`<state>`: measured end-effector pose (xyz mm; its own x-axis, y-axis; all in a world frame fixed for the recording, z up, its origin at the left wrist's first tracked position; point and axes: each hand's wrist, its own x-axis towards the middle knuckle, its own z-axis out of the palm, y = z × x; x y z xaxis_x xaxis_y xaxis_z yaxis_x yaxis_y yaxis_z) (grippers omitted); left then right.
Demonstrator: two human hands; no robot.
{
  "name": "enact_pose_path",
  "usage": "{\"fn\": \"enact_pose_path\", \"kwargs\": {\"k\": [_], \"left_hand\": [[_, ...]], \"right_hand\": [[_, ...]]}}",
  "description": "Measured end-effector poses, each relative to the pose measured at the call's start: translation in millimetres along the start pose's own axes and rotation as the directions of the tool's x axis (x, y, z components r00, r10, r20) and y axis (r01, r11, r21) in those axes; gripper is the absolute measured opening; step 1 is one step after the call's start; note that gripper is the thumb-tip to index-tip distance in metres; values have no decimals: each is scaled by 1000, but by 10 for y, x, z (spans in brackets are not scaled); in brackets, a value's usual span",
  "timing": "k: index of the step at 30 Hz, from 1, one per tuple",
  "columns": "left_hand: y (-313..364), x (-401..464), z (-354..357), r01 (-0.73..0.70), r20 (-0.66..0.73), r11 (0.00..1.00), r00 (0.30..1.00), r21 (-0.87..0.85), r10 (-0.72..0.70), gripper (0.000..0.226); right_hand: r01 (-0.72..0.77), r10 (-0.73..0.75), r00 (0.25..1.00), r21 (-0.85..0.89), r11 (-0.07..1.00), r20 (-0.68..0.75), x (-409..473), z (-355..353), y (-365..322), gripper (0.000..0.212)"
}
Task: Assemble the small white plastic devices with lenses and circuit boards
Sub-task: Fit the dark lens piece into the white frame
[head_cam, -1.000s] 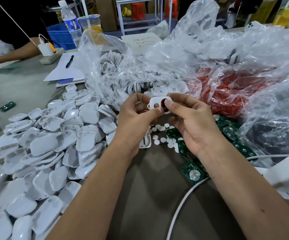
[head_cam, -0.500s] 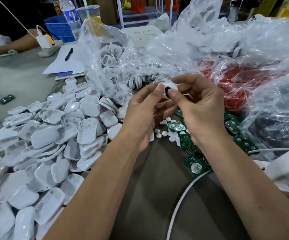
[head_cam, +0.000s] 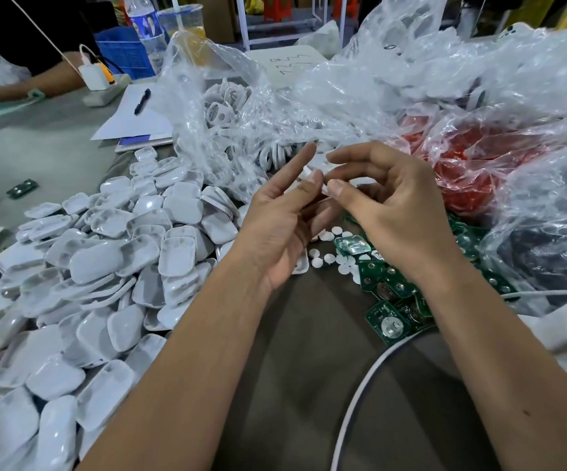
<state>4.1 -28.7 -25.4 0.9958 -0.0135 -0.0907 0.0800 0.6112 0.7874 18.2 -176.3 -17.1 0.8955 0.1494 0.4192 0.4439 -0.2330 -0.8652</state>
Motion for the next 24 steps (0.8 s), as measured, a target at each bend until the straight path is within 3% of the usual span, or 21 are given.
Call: {"fn": "enact_pose_path", "kwargs": {"k": [4,7,9,11,13,16,20,24], "left_hand": [[14,11,-33,2,-5,998,1000,62,-1,37],[26,-2,-54,-26,2,957,1000,287,27,29],[57,5,-109,-88,16,813,995,575,96,32],[89,9,-185,-171,89,494,979,853,186,32],[98,0,-222,-258,214,253,958,933,189,23],[24,-12,-173,-343,332,106,937,933,107,25],[-56,7,-122,-377,393,-178,918,909,62,39],[-67,46,-157,-409,431,-165,893,897,132,17]], "right_hand": [[130,-122,991,-197,972,53,-7,-22,-39,31],[191,-199,980,-276,942,0,-4,-27,-41,28],[163,-190,979,-277,947,-73,16,-63,-27,29],[116,-154,978,-244,963,-142,40,-113,-2,30],[83,-124,971,-204,976,-202,59,-144,31,29],[43,-83,963,-156,987,-258,74,-155,69,27],[-17,-16,957,-113,993,-291,96,-159,121,26],[-55,40,951,-42,998,-307,103,-173,145,26]]}}
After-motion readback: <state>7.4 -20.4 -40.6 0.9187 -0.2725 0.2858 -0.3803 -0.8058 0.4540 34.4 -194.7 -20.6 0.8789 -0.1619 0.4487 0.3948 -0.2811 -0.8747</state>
